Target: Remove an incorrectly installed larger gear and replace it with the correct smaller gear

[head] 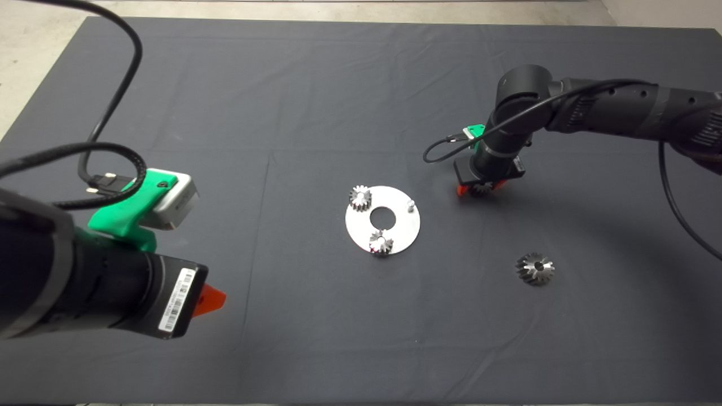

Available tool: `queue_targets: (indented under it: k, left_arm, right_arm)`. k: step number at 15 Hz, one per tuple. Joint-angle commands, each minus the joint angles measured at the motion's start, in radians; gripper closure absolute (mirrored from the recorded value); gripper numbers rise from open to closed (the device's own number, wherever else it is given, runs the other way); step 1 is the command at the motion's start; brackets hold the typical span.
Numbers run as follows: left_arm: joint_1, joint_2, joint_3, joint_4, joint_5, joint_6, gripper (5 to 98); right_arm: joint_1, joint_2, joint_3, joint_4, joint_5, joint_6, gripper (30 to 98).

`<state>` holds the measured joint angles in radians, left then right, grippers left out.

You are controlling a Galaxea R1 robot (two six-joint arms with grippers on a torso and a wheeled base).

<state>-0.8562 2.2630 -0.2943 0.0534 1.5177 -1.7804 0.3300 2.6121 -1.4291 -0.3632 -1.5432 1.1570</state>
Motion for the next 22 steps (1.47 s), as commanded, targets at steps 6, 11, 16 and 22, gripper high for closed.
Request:
queue_targets:
  k: [6,11,16,22]
  left_arm:
    - [-0.011,0.001,0.012,0.008,0.002,-0.002,39.5]
    - [-0.011,0.001,0.012,0.008,0.001,-0.002,39.5]
    - [-0.011,0.002,0.012,0.008,0.001,-0.002,39.5]
    - [-0.011,0.002,0.012,0.008,0.001,-0.002,39.5]
  right_arm:
    - [0.018,-0.054,0.033,-0.020,-0.063,0.064,76.7]
    - [0.017,-0.059,0.067,-0.022,-0.061,0.076,77.6]
    - [0.017,-0.060,0.069,-0.026,-0.061,0.078,77.6]
    - [0.018,-0.065,0.069,-0.026,-0.061,0.125,70.3]
